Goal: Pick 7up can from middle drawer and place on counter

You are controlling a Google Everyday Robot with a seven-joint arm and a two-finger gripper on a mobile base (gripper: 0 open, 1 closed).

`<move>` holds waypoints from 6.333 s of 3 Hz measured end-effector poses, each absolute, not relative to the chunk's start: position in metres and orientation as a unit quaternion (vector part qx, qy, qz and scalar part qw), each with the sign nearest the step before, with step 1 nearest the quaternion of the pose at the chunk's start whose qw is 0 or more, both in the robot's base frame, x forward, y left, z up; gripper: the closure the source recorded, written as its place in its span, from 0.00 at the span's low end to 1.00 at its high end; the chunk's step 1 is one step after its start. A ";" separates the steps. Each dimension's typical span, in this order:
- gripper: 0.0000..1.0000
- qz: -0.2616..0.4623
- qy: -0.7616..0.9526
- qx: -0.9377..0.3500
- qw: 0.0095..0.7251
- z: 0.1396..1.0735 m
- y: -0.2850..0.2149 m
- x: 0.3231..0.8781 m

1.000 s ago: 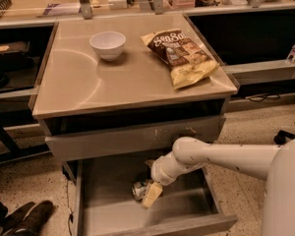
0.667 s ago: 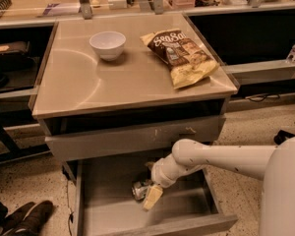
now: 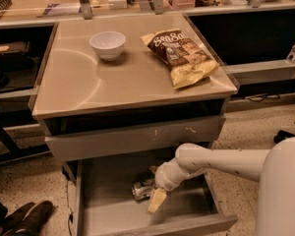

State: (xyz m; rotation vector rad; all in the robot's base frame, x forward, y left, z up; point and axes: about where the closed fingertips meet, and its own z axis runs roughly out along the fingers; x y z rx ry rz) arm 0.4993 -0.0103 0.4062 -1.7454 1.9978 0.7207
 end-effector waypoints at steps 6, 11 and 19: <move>0.64 0.276 0.708 -0.617 0.204 0.377 -0.008 0.515; 1.00 0.183 0.767 -0.572 0.225 0.483 -0.021 0.462; 1.00 0.054 0.736 -0.599 0.312 0.800 0.001 0.517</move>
Offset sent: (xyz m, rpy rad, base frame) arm 0.0328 -0.0072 -0.0274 0.0291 -0.0118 0.0087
